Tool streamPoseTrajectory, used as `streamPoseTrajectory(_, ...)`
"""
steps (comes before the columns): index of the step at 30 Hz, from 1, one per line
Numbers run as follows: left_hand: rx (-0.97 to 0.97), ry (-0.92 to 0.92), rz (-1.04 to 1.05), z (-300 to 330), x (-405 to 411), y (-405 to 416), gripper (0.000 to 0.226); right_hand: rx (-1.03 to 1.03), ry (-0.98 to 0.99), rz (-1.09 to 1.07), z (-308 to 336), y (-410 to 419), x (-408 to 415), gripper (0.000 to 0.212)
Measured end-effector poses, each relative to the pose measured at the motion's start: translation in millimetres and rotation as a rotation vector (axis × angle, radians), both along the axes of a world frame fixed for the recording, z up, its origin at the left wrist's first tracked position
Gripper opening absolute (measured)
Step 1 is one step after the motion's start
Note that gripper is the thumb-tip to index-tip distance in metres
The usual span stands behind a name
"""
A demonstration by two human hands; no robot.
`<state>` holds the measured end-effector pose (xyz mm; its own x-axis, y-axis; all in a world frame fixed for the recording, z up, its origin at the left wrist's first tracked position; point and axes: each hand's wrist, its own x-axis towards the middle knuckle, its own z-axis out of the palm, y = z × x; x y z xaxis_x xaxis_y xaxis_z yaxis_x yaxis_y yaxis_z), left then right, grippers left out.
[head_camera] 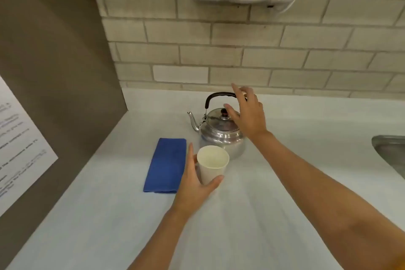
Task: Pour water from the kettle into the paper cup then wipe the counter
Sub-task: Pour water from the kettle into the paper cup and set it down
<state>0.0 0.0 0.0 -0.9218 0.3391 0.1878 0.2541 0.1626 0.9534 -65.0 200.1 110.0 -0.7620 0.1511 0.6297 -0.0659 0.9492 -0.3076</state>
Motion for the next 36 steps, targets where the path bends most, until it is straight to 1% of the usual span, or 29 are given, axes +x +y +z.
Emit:
streamPoseTrajectory(5,-0.047,-0.023,0.026,-11,-2,8,0.112,0.005,-0.219,0.092,25,13,-33,0.04)
streamPoseTrajectory(7,-0.071,-0.025,0.04,-14,-3,7,0.11,-0.049,-0.286,0.146,28,16,-40,0.036)
streamPoseTrajectory(10,-0.074,-0.054,0.043,-15,-4,7,0.109,-0.224,-0.292,0.234,29,20,-48,0.032)
streamPoseTrajectory(15,-0.103,-0.06,0.038,-16,-3,8,0.105,-0.34,-0.291,0.306,26,20,-54,0.029)
streamPoseTrajectory(17,-0.113,-0.062,0.036,-15,-3,9,0.099,-0.382,-0.294,0.313,27,20,-54,0.028)
streamPoseTrajectory(19,-0.127,-0.062,0.054,-17,-4,9,0.086,-0.41,-0.29,0.305,26,19,-52,0.027)
streamPoseTrajectory(20,-0.133,-0.06,0.064,-18,-4,9,0.08,-0.413,-0.282,0.296,26,19,-51,0.027)
streamPoseTrajectory(22,-0.14,-0.05,0.076,-19,-4,9,0.074,-0.395,-0.259,0.266,27,19,-46,0.026)
streamPoseTrajectory(28,-0.15,-0.019,0.074,-16,-3,9,0.071,-0.318,-0.167,0.187,52,33,-19,0.027)
streamPoseTrajectory(33,-0.151,-0.004,0.066,-14,-1,9,0.069,-0.248,-0.129,0.232,86,36,13,0.023)
streamPoseTrajectory(36,-0.168,-0.003,0.073,-15,-1,9,0.069,-0.204,-0.156,0.25,105,36,30,0.024)
